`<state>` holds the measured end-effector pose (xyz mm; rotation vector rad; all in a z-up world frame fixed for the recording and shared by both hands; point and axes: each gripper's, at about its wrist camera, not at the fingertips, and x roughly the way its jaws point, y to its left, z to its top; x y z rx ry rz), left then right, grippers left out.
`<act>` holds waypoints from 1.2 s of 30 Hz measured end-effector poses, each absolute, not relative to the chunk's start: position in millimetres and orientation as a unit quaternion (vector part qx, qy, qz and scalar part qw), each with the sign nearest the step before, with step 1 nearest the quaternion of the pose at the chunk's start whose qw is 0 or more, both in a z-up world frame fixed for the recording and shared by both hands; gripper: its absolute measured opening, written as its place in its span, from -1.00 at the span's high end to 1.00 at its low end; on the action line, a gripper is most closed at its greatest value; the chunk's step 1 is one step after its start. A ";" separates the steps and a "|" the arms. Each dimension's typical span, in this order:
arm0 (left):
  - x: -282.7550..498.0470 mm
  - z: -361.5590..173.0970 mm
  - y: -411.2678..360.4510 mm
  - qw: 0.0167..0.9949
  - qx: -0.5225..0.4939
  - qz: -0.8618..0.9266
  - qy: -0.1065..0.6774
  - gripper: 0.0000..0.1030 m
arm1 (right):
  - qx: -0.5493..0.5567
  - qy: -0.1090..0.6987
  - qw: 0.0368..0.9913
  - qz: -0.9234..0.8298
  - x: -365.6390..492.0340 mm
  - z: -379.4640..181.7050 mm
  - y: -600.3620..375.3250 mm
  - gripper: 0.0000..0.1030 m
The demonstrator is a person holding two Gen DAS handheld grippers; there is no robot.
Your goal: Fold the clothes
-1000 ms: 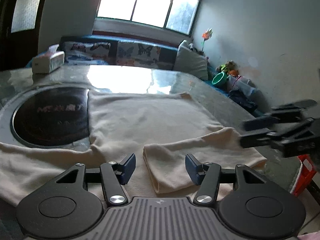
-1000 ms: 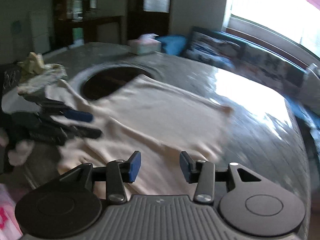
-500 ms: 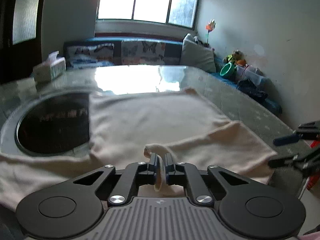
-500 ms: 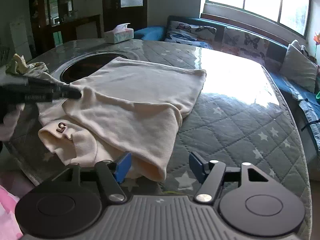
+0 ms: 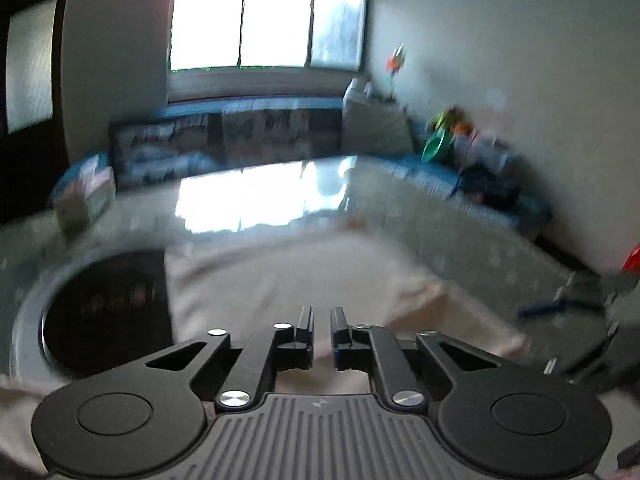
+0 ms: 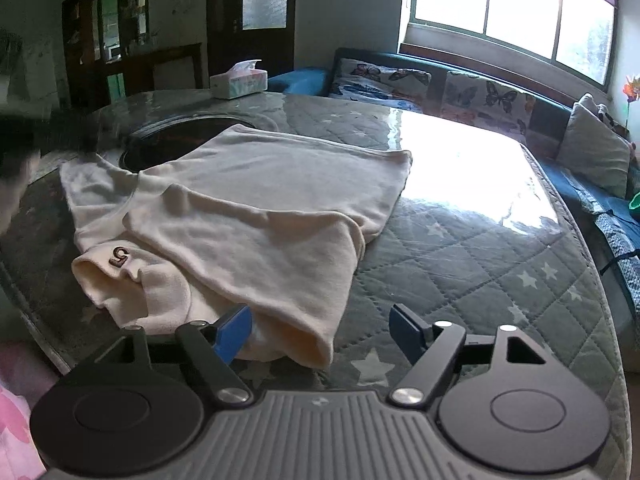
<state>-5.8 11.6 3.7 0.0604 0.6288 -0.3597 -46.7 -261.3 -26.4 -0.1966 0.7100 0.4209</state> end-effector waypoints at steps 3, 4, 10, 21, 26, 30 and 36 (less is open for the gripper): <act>-7.2 -17.4 14.8 0.927 0.021 -0.157 0.341 0.42 | -0.093 0.346 0.911 0.206 -46.5 -27.2 -262.8 -0.50; -6.6 -23.2 15.8 0.923 0.014 -0.152 0.352 0.36 | -0.094 0.347 0.910 0.206 -46.5 -27.8 -262.4 -0.50; -8.6 -34.0 19.4 0.922 -0.004 -0.143 0.361 0.35 | -0.092 0.348 0.909 0.209 -45.5 -29.8 -259.6 -0.50; -0.2 22.1 10.6 0.937 -0.021 -0.167 0.305 0.91 | -0.092 0.339 0.913 0.209 -48.1 -30.9 -255.9 -0.52; 11.3 72.8 -16.8 0.944 -0.007 -0.209 0.256 0.91 | -0.095 0.331 0.914 0.214 -44.8 -33.1 -246.2 -0.54; 18.5 103.8 -41.2 0.942 -0.005 -0.246 0.230 0.91 | -0.103 0.323 0.918 0.207 -41.2 -34.2 -239.6 -0.54; 19.2 131.8 -59.9 0.938 -0.006 -0.277 0.207 0.91 | -0.107 0.312 0.924 0.195 -39.6 -32.5 -241.0 -0.54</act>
